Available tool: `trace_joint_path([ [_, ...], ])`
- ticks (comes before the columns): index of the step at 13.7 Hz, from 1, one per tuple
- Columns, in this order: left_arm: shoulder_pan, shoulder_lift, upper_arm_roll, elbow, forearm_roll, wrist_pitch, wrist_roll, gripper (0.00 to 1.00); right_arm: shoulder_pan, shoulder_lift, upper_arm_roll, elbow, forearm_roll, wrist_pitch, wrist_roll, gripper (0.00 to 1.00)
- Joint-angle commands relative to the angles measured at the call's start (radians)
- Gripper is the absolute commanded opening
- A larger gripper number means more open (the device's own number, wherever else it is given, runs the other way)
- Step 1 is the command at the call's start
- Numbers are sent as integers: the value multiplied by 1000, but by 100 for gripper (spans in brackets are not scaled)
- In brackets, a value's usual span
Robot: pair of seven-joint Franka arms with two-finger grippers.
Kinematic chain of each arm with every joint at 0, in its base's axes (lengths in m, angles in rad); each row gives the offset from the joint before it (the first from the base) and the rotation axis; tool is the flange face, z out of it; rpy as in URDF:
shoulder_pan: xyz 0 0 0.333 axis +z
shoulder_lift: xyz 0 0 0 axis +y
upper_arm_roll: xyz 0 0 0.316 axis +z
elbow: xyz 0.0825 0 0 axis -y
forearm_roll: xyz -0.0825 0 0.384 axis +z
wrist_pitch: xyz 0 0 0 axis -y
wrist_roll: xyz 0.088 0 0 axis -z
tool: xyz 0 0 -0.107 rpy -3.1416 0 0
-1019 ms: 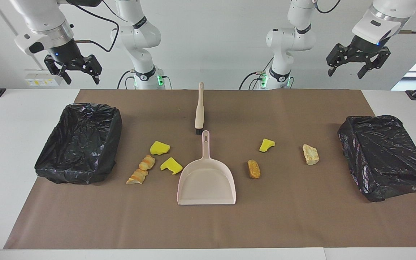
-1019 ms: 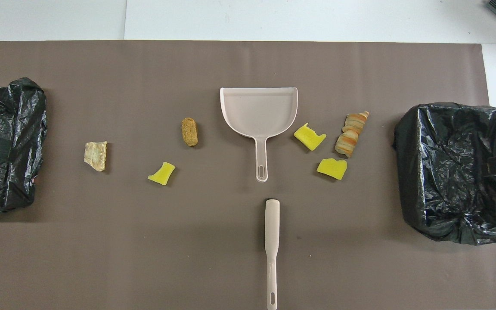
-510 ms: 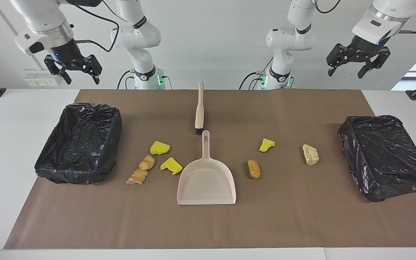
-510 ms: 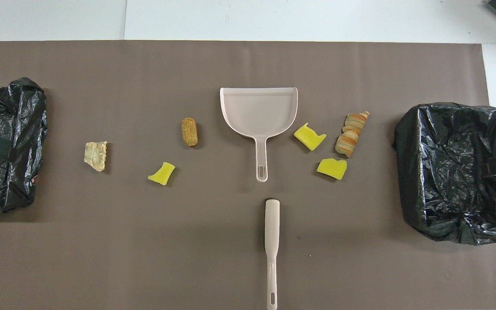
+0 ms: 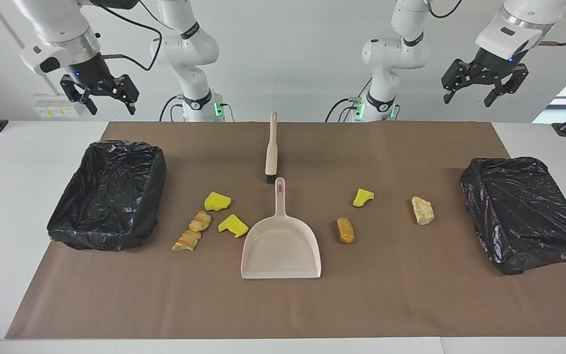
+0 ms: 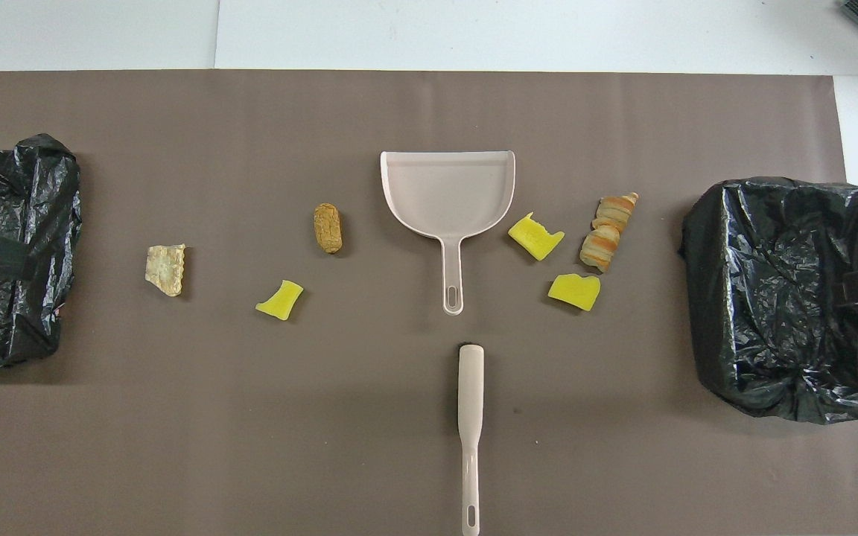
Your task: Sweep and dump trash in bin
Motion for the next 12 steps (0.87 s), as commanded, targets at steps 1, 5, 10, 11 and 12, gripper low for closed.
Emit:
trace_joint_path([
  [1,-3,-26,-13,-22,-2,1,-5,100,-4,-20,4,-19,8,-10,-10,100],
  [5,-3,-75,-84,-103,-21,18,-14,100,-4,-20,4,-19,8,-9,-10,100],
  [10,-60,-213,-196,-428,-58,206,-153,100,-4,-22,3,-20,8,-10,-10,100],
  [11,-104,-222,-197,-481,-58,245,-210,100,-4,-22,3,-20,8,-12,-10,100],
  [12,-165,-220,-198,-524,-58,285,-265,100,-4,-25,3,-23,8,-12,-10,100],
])
